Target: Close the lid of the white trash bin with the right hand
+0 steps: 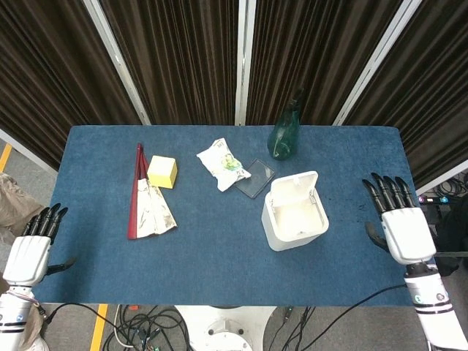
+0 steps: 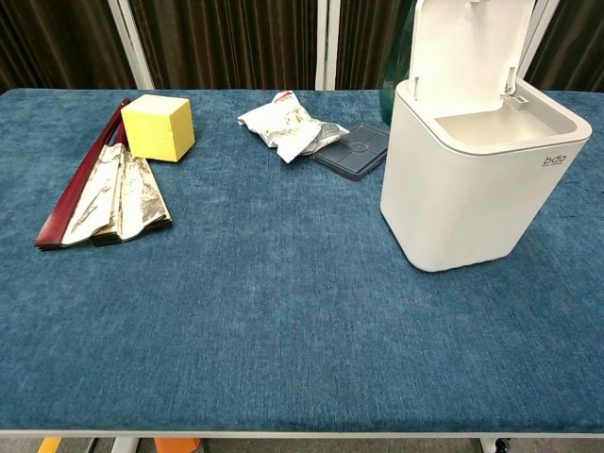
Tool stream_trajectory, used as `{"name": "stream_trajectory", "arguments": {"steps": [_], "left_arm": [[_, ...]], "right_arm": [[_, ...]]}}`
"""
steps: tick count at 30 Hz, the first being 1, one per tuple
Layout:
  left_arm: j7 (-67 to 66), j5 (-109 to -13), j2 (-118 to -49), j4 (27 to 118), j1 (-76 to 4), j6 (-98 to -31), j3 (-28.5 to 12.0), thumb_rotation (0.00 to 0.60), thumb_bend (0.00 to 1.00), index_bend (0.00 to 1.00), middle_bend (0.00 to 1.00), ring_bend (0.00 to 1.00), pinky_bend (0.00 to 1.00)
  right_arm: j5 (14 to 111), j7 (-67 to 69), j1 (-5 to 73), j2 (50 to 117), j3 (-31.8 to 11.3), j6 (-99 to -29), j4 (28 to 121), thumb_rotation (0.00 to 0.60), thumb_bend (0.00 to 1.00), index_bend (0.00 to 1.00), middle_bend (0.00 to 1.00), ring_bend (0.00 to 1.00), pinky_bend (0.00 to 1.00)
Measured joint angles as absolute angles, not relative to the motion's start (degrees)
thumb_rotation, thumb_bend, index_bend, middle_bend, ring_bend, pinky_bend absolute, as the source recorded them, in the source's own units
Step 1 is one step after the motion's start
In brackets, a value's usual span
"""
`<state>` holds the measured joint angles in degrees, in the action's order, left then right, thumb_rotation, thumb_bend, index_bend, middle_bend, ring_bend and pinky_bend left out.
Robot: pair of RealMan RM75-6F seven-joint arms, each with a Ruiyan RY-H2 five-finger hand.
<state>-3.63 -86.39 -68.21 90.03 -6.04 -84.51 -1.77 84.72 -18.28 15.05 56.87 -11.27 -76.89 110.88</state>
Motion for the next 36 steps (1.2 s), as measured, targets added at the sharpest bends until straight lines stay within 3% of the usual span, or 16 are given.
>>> {"name": "stream_trajectory", "arguments": {"steps": [4, 9, 15, 26, 28, 31, 33, 36], "left_arm": [[-3.20, -86.03, -68.27, 89.33, -5.92, -84.63, -1.93, 0.600, 0.00, 0.00, 0.02, 0.00, 0.13], [-2.21, -85.43, -68.24, 88.47, -5.69, -84.67, -2.10, 0.600, 0.00, 0.00, 0.02, 0.00, 0.13], [-0.87, -85.06, -68.37, 87.31, -5.34, -84.63, -2.00, 0.600, 0.00, 0.00, 0.02, 0.00, 0.13], [0.97, -85.26, -68.42, 86.01, -5.15, -84.82, -2.02, 0.600, 0.00, 0.00, 0.03, 0.00, 0.13], [1.23, -85.10, -68.46, 85.82, -5.14, -84.73, -2.06, 0.600, 0.00, 0.00, 0.02, 0.00, 0.13], [1.52, -84.94, -68.53, 85.45, -5.13, -84.36, -1.99, 0.600, 0.00, 0.00, 0.03, 0.00, 0.13], [1.55, -85.00, -68.50, 85.39, -5.16, -84.26, -1.93, 0.600, 0.00, 0.00, 0.03, 0.00, 0.13], [1.38, -85.15, -68.40, 85.61, -5.21, -84.37, -1.98, 0.600, 0.00, 0.00, 0.02, 0.00, 0.13]], "right_arm": [[78.89, -21.90, 20.45, 56.07, -14.27, -71.73, 115.20, 0.600, 0.36, 0.00, 0.00, 0.00, 0.00], [69.46, -28.50, 27.74, 56.40, -17.38, -65.59, 118.11, 0.600, 0.79, 0.00, 0.00, 0.00, 0.00], [60.21, -33.20, 34.73, 59.03, -18.69, -60.52, 119.14, 0.600, 0.98, 0.00, 0.01, 0.00, 0.00], [54.59, -34.63, 39.74, 62.36, -17.09, -59.62, 119.27, 0.600, 1.00, 0.00, 0.08, 0.00, 0.01], [54.91, -34.46, 39.96, 62.63, -16.68, -59.90, 119.18, 0.600, 1.00, 0.00, 0.11, 0.02, 0.06], [56.08, -33.96, 39.94, 62.74, -15.88, -60.54, 119.26, 0.600, 1.00, 0.00, 0.19, 0.14, 0.25], [56.60, -33.61, 39.78, 62.42, -15.17, -60.79, 119.71, 0.600, 1.00, 0.00, 0.22, 0.18, 0.32], [58.33, -33.29, 39.26, 61.94, -14.24, -61.44, 120.36, 0.600, 1.00, 0.00, 0.22, 0.19, 0.33]]}}
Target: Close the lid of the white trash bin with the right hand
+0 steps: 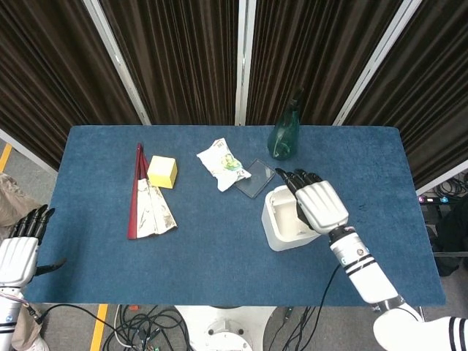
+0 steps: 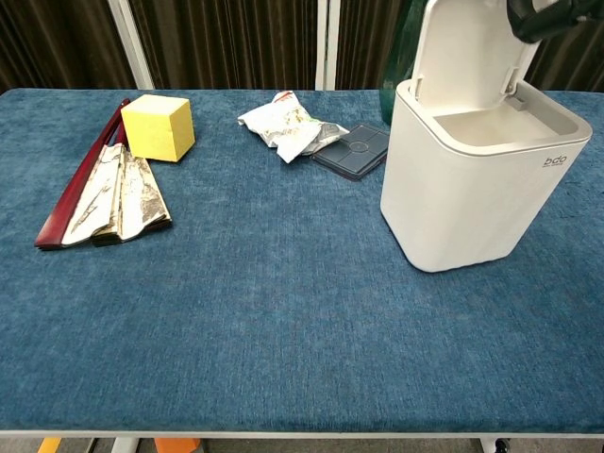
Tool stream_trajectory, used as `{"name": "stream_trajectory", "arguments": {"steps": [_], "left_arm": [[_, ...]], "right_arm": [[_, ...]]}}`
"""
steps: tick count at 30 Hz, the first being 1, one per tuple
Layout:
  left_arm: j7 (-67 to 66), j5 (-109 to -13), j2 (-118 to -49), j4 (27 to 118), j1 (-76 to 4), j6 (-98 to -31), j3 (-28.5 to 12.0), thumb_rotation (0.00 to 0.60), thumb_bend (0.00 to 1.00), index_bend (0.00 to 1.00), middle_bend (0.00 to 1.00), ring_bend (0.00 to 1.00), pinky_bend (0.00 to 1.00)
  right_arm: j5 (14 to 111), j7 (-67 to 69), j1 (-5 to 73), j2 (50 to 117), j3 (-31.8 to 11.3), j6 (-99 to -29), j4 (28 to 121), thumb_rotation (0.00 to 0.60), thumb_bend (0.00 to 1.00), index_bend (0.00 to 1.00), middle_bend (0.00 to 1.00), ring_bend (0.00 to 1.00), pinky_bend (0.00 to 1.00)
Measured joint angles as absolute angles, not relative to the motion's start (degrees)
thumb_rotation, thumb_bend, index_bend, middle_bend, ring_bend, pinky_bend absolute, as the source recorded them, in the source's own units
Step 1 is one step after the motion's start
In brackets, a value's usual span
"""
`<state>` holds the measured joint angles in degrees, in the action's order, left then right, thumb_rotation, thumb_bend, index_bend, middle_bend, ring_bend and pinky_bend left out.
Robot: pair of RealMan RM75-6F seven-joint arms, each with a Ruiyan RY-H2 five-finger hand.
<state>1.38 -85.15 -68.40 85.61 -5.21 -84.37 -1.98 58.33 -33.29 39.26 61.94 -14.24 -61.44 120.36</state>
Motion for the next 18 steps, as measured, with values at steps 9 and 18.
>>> {"name": "stream_trajectory", "arguments": {"steps": [9, 18], "left_arm": [[0.33, -85.45, -68.12, 86.54, -5.40, -84.16, -1.88, 0.600, 0.00, 0.00, 0.02, 0.00, 0.13], [-0.57, -85.90, -67.29, 87.91, -5.31, -84.71, -1.87, 0.600, 0.00, 0.00, 0.02, 0.00, 0.13]], "right_arm": [[66.83, -30.83, 35.26, 59.78, -9.37, -64.20, 122.51, 0.600, 1.00, 0.00, 0.23, 0.19, 0.33], [74.52, -28.59, 30.62, 58.74, -3.45, -65.89, 122.39, 0.600, 1.00, 0.00, 0.23, 0.19, 0.32]]}}
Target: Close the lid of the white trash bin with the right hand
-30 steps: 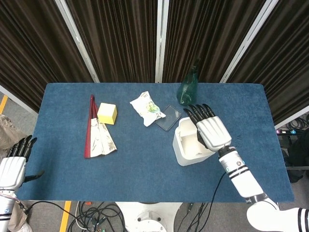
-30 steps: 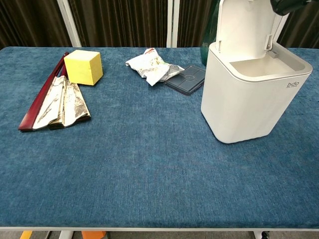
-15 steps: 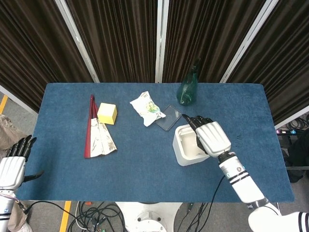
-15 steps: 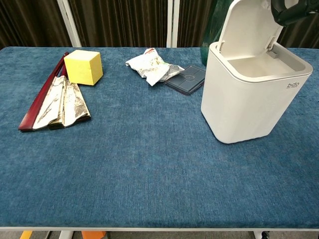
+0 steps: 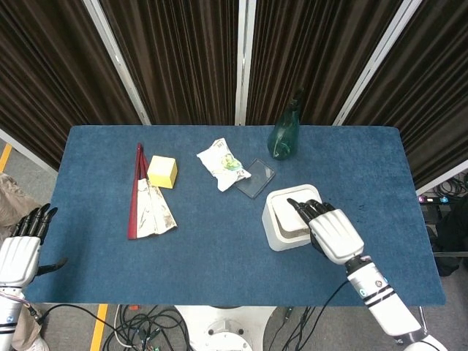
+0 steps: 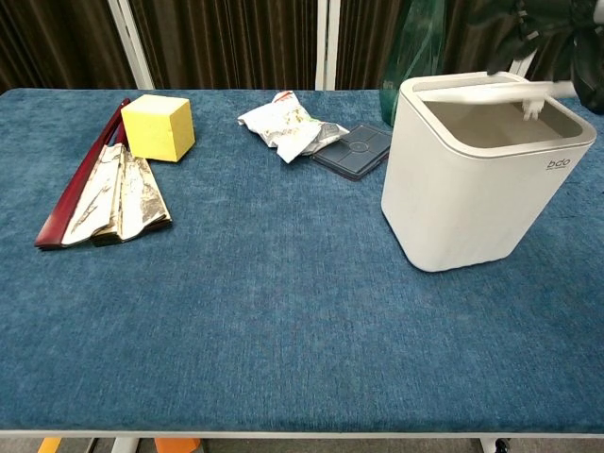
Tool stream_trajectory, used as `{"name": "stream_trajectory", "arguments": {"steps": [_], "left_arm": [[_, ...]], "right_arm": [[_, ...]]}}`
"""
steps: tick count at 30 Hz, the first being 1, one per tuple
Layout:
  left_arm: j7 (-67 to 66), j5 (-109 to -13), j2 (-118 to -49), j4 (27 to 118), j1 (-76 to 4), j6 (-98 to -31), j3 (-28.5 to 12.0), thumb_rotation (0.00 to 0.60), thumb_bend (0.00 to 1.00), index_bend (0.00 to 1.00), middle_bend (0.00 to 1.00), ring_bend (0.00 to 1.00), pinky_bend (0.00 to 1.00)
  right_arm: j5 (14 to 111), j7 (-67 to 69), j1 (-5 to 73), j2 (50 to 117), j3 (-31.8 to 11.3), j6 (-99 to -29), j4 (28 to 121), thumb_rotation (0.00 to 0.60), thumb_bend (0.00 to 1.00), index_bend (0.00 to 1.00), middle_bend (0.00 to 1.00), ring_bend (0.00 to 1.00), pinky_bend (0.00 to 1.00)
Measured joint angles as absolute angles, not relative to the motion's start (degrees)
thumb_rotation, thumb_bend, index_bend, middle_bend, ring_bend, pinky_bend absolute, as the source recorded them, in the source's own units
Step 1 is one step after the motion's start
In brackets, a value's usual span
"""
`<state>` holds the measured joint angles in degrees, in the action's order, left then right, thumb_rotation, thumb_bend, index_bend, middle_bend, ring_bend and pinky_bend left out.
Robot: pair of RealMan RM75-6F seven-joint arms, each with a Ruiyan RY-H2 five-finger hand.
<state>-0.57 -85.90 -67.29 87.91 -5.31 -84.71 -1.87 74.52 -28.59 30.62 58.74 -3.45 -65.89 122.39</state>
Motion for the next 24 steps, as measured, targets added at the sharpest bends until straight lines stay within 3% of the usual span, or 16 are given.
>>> {"name": "stream_trajectory", "arguments": {"steps": [24], "left_arm": [[-0.40, -85.48, -67.82, 87.08, -5.41, -84.30, -1.94, 0.600, 0.00, 0.00, 0.02, 0.00, 0.13]], "right_arm": [[75.00, -25.17, 29.64, 62.86, -0.88, -61.32, 115.86, 0.600, 1.00, 0.00, 0.22, 0.19, 0.31]]}}
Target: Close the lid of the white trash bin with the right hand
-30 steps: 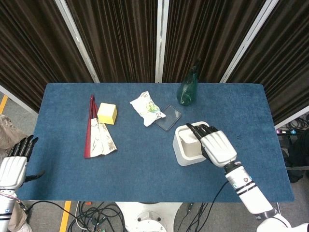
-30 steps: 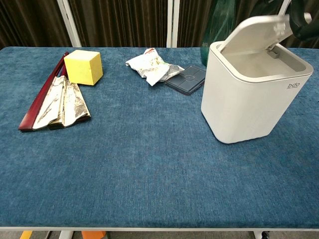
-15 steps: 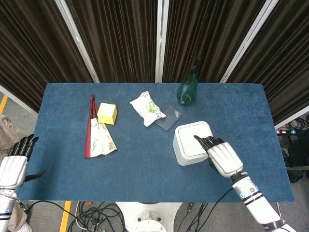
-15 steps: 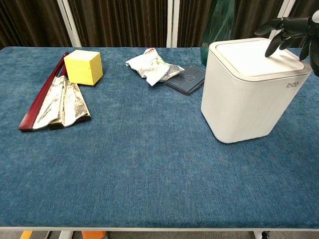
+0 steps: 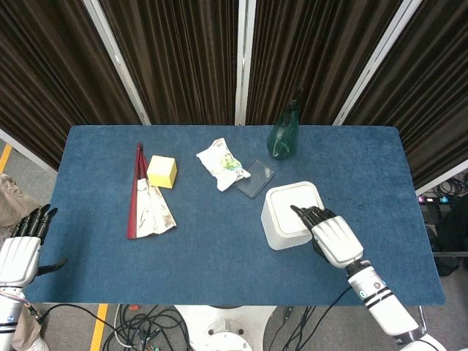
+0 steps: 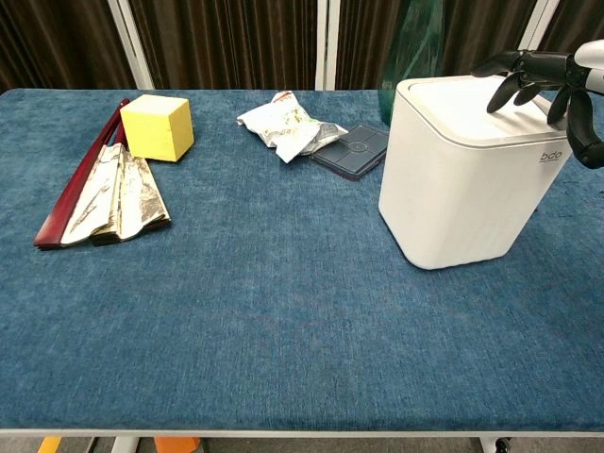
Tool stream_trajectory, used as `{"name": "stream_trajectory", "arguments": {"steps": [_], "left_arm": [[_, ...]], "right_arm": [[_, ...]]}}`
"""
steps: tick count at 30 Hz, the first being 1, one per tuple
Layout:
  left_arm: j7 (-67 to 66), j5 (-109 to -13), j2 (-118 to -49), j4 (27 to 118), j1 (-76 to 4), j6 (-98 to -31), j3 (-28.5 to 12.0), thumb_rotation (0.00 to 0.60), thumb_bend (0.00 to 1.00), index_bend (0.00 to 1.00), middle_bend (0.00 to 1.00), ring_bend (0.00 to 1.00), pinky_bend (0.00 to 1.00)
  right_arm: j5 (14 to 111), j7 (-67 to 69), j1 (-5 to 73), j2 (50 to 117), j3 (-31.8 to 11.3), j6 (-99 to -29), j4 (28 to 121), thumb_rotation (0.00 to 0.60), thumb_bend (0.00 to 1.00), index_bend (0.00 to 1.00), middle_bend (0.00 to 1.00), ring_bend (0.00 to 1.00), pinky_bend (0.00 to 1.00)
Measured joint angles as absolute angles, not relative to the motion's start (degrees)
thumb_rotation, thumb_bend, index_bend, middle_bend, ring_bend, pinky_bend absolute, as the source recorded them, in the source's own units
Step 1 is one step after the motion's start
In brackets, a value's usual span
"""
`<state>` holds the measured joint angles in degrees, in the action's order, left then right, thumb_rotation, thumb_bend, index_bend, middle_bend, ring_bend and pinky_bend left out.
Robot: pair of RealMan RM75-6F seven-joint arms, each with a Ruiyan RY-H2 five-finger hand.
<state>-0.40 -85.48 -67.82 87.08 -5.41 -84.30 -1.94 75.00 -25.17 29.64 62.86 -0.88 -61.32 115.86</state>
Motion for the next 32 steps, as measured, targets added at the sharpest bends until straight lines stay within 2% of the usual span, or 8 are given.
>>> {"name": "stream_trajectory", "arguments": {"steps": [8, 17, 19, 21, 23, 25, 27, 32], "left_arm": [[-0.58, -85.66, -67.54, 87.46, -5.48, -84.51, -2.07, 0.600, 0.00, 0.00, 0.03, 0.00, 0.13], [-1.12, -85.82, -67.60, 87.97, -5.41, -84.91, -2.11, 0.600, 0.00, 0.00, 0.02, 0.00, 0.13], [-1.15, -85.83, -67.60, 88.00, -5.35, -85.00, -2.11, 0.600, 0.00, 0.00, 0.02, 0.00, 0.13], [-1.15, -85.87, -67.68, 88.09, -5.21, -85.18, -2.03, 0.600, 0.00, 0.00, 0.02, 0.00, 0.13], [-1.09, -85.92, -67.76, 88.23, -5.08, -85.31, -1.94, 0.600, 0.00, 0.00, 0.02, 0.00, 0.13], [-1.08, -86.04, -67.79, 88.26, -5.02, -85.51, -1.93, 0.600, 0.00, 0.00, 0.02, 0.00, 0.13], [-0.94, -86.22, -67.91, 88.18, -4.88, -85.97, -1.95, 0.600, 0.00, 0.00, 0.03, 0.00, 0.13], [-0.06, -86.54, -68.25, 87.37, -4.53, -86.64, -1.91, 0.600, 0.00, 0.00, 0.03, 0.00, 0.13]], "right_arm": [[82.86, -21.26, 27.88, 62.39, -1.77, -67.25, 116.79, 0.600, 1.00, 0.00, 0.22, 0.16, 0.29], [93.59, -14.13, 20.73, 59.93, -1.96, -82.68, 113.51, 0.600, 1.00, 0.00, 0.19, 0.08, 0.23], [93.93, -12.90, 18.21, 59.58, -1.83, -86.46, 111.07, 0.600, 0.97, 0.00, 0.18, 0.05, 0.18], [93.43, -12.10, 15.79, 59.61, -1.59, -89.21, 107.68, 0.600, 0.91, 0.00, 0.13, 0.01, 0.08], [92.04, -11.39, 13.64, 59.98, -1.31, -90.44, 104.19, 0.600, 0.80, 0.00, 0.08, 0.00, 0.01], [89.26, -10.32, 11.13, 60.70, -0.96, -91.26, 99.90, 0.600, 0.61, 0.00, 0.03, 0.00, 0.00], [85.84, -9.57, 8.79, 61.68, -0.74, -91.78, 95.86, 0.600, 0.49, 0.00, 0.01, 0.00, 0.00], [78.74, -9.78, 5.24, 64.68, -0.82, -91.41, 89.21, 0.600, 0.31, 0.00, 0.00, 0.00, 0.00]]}}
